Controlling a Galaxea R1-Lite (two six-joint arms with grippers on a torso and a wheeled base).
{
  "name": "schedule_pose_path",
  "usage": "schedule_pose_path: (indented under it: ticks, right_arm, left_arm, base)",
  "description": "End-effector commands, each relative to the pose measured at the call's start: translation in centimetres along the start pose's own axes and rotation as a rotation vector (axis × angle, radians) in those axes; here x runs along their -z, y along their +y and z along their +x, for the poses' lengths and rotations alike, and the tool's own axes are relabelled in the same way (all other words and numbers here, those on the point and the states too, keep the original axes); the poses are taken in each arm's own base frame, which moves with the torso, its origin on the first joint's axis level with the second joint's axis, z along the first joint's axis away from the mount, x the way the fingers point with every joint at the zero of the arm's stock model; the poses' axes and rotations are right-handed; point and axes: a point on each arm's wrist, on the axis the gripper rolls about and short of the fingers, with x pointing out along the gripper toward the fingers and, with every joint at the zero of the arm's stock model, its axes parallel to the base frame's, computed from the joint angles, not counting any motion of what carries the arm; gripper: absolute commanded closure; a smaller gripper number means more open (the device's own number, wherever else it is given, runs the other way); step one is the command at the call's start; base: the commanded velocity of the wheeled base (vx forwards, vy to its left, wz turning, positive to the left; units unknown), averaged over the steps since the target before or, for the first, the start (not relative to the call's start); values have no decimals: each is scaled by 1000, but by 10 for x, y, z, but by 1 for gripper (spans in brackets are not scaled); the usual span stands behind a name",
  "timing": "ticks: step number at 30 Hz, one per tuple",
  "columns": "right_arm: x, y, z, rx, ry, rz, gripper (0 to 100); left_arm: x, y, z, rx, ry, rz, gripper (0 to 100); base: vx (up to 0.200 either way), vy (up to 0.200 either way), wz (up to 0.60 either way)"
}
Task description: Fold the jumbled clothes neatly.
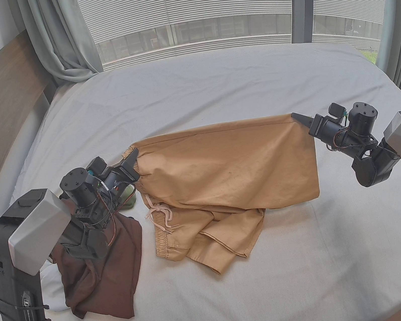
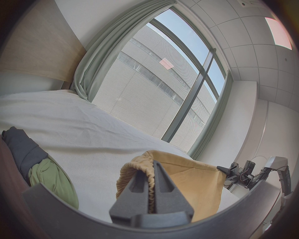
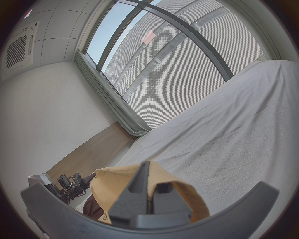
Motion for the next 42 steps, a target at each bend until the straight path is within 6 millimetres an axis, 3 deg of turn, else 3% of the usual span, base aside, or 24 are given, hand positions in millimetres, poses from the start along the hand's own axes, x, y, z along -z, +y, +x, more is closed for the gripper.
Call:
schedule_pose_path:
  ticks: [1,12,13,14,15,21,26,28,30,31,34,38,42]
  right_arm:
    - [5,-5,2,1,4,2,100]
    - [11,-7,9,4,5,0,100]
    - [11,-8,9,4,5,-1,0]
    - [9,-7,10,0,-1,-5,0]
    - [9,-7,10,0,-1,-5,0]
    - [2,-5,12,32,-55,-55,0]
    - [10,16,4,26,-18,-98,0]
    - [30,39,-3,-7,30,-110,0]
    - [35,45,-6,-16,42,-109,0]
    - [51,63,-13,-35,91,-89,0]
    - [69,79,-21,-51,151,-64,0]
    - [90,86,-31,-57,207,-41,0]
    - [96,86,-36,-51,225,-33,0]
  left_arm:
    - [5,4,1,-4,4,-2,100]
    - [5,11,7,-12,2,-1,100]
    - [6,11,7,-12,4,-1,100]
    - [6,11,8,-14,10,-3,100]
    - [6,11,8,-14,10,-3,0]
    - [2,10,16,-43,11,-46,0]
    - [5,12,15,-112,14,-54,0]
    - [10,13,10,-168,21,-56,0]
    - [11,12,8,-175,31,-58,0]
    - [8,8,0,-186,51,-61,0]
    - [7,4,-9,-199,81,-51,0]
    - [10,8,-23,-231,138,48,0]
    - [11,13,-28,-247,152,77,0]
  base:
    - [0,0,0]
    - [0,0,0]
    - [0,0,0]
    - [0,0,0]
    - [0,0,0]
    - [0,0,0]
    - [0,0,0]
    - [0,0,0]
    - [0,0,0]
    - [0,0,0]
    - [0,0,0]
    - [0,0,0]
    - [0,0,0]
